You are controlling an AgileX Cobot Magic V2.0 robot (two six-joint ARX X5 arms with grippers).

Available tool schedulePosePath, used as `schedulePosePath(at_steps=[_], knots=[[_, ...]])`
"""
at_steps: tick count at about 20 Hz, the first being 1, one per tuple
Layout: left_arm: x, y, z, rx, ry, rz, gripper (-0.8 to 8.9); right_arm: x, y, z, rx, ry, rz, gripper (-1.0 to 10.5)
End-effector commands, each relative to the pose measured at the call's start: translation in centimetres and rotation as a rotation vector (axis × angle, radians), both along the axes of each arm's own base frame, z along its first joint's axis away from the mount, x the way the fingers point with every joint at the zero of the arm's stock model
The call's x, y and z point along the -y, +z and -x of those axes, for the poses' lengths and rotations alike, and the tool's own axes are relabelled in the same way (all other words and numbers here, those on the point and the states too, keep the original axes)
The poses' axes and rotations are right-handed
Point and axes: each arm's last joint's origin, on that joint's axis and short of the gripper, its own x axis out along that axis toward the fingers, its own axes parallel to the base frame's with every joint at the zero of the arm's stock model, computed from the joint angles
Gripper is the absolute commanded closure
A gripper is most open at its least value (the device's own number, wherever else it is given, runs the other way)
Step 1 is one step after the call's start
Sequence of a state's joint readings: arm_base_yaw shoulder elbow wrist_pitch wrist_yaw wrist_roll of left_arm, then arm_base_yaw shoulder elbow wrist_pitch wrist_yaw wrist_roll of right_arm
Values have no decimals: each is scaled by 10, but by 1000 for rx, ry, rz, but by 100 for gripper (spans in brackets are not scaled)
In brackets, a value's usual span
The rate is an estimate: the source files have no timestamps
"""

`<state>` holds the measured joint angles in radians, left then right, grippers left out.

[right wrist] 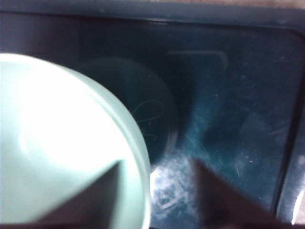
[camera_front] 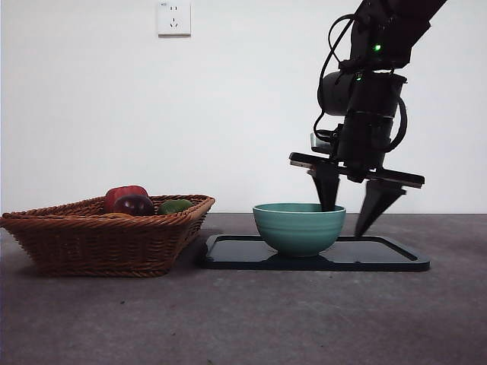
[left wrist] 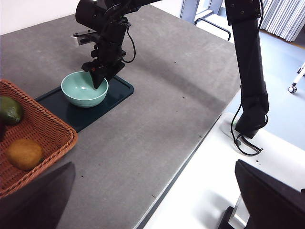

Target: Pick up the wifruite, put it on the bowl, pick up the plate, put it on desk

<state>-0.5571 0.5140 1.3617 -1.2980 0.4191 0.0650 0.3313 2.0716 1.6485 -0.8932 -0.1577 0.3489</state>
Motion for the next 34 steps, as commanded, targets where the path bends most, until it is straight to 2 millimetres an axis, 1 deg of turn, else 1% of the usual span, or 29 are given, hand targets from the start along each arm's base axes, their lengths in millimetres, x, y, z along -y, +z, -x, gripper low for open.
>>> schedulePosePath(at_steps=[1,2,4,7,10,13,15,17,19,21,23,24,27,29,31,34], knots=[[0,3,0,14,-11,10,188,-4,-2,-4,5,0,-3,864],[0,3,0,14,-11,10,188,-3,0,-4,-3,1,1,908],[0,3,0,14,-11,10,188,-2,10,-3,-5,28,11,935],[0,3,0,13,-11,10,188,-2,40,0,42,53,5,935],[0,3,0,14,-11,10,188,4,68,15,47,105,23,935],[0,3,0,14,-11,10,188,9,95,39,36,150,35,935],[0,3,0,8,-8,13,188,4,115,65,52,212,38,935],[0,3,0,8,-8,13,188,-1,127,89,81,255,28,935],[0,3,0,8,-8,13,188,-5,132,113,91,297,24,935],[0,4,0,9,-8,13,188,-9,127,136,79,342,25,935],[0,4,0,9,-8,13,188,-13,111,152,55,354,24,935],[0,4,0,9,-8,14,188,-16,99,157,45,356,23,935],[0,4,0,9,-8,14,188,-23,60,165,5,353,21,935],[0,4,0,9,-8,14,188,-26,38,168,6,327,-3,935],[0,4,0,9,-8,14,188,-25,21,171,-4,304,-13,935],[0,4,0,9,-8,13,188,-22,3,175,-19,274,-11,935]])
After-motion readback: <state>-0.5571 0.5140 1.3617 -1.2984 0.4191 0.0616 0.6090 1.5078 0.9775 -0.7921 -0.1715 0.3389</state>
